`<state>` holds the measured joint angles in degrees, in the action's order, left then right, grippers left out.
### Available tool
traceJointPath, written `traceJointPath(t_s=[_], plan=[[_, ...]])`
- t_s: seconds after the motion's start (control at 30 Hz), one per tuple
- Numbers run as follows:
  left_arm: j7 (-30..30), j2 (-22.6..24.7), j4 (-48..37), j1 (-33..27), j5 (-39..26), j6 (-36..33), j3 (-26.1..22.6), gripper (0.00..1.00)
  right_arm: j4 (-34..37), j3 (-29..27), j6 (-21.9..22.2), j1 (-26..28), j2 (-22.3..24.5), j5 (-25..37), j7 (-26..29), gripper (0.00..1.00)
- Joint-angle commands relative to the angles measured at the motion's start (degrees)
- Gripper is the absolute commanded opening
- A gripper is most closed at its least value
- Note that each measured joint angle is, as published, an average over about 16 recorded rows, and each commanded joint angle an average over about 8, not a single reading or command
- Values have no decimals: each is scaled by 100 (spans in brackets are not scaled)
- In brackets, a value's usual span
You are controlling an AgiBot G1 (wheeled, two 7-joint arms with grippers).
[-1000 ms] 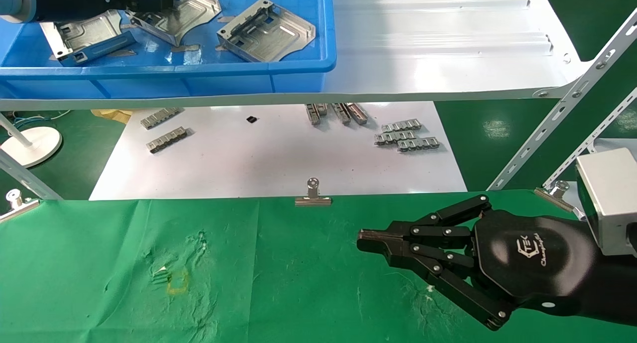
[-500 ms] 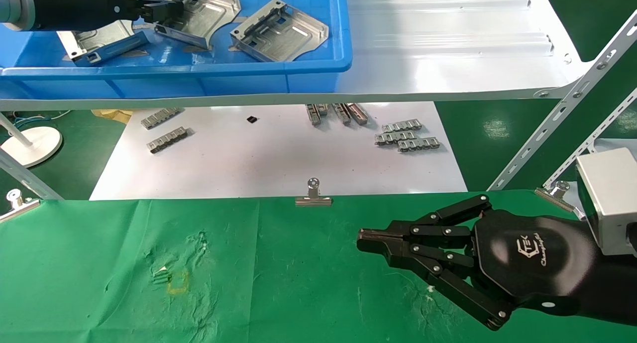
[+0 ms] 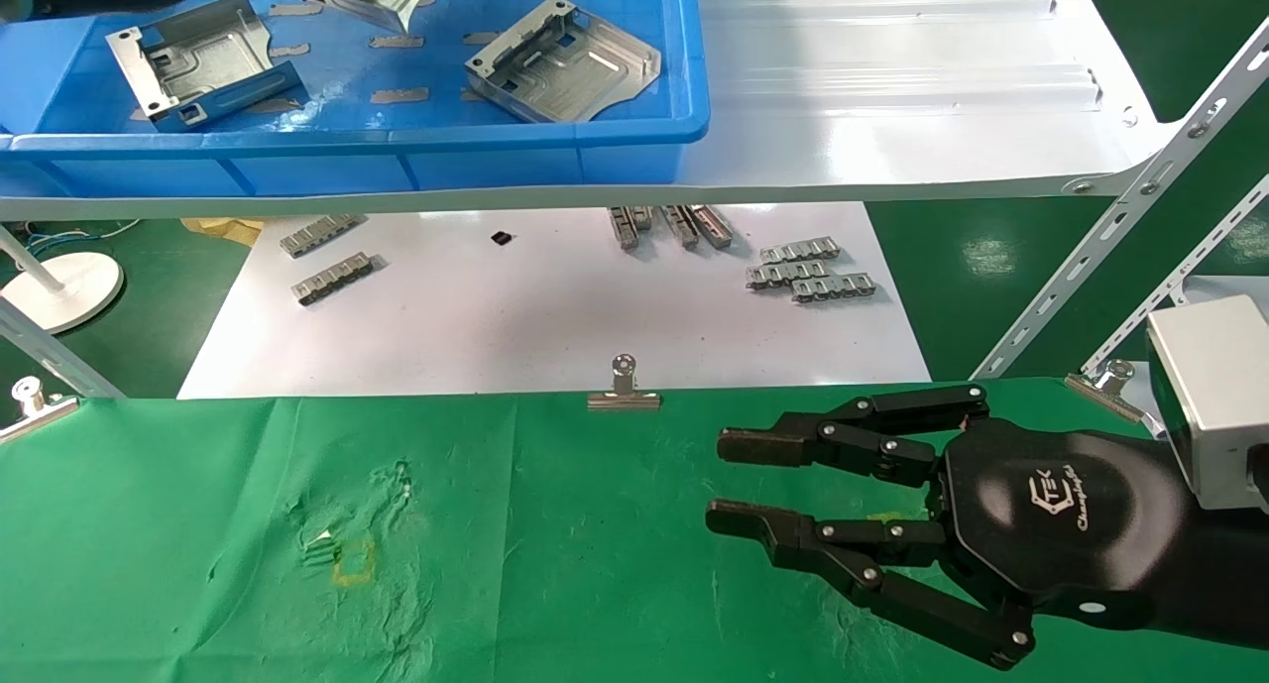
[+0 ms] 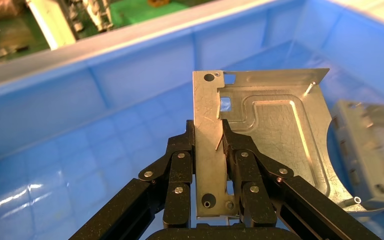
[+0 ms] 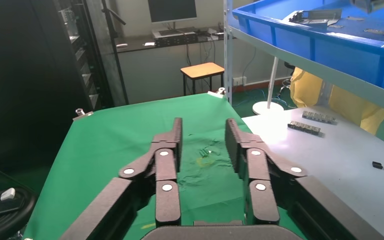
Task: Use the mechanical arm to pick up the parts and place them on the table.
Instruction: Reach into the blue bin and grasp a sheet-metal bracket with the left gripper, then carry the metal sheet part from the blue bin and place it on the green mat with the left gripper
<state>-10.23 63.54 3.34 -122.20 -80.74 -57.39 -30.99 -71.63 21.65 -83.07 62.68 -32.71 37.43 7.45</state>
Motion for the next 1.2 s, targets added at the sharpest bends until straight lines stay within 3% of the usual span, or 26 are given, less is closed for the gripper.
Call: traceJointPath(t_s=[0.03, 0.3, 0.47, 0.6, 0.87, 0.97, 1.1, 1.2], plan=[[87, -60, 20, -7, 115, -99, 79, 0, 0, 0, 0, 0, 0, 0, 0, 100], [950, -525, 271, 198, 672, -1458, 434, 0, 0, 0, 0, 0, 0, 0, 0, 100], [1784, -908, 508, 561, 1052, -2746, 643, 0, 0, 0, 0, 0, 0, 0, 0, 100], [2398, -1209, 913, 993, 1288, -3363, 649, 0, 0, 0, 0, 0, 0, 0, 0, 100], [3365, -2183, 2384, 2520, 2141, -3448, 334, 0, 0, 1, 0, 0, 0, 0, 0, 100], [4023, -2512, 2891, 3082, 2294, -3414, 117, 0, 0, 1, 0, 0, 0, 0, 0, 100], [4980, -2699, 3150, 3585, 2282, -3361, -171, 0, 0, 1, 0, 0, 0, 0, 0, 100], [5374, -2711, 2989, 3752, 2197, -3312, -358, 0, 0, 1, 0, 0, 0, -1, 0, 100]])
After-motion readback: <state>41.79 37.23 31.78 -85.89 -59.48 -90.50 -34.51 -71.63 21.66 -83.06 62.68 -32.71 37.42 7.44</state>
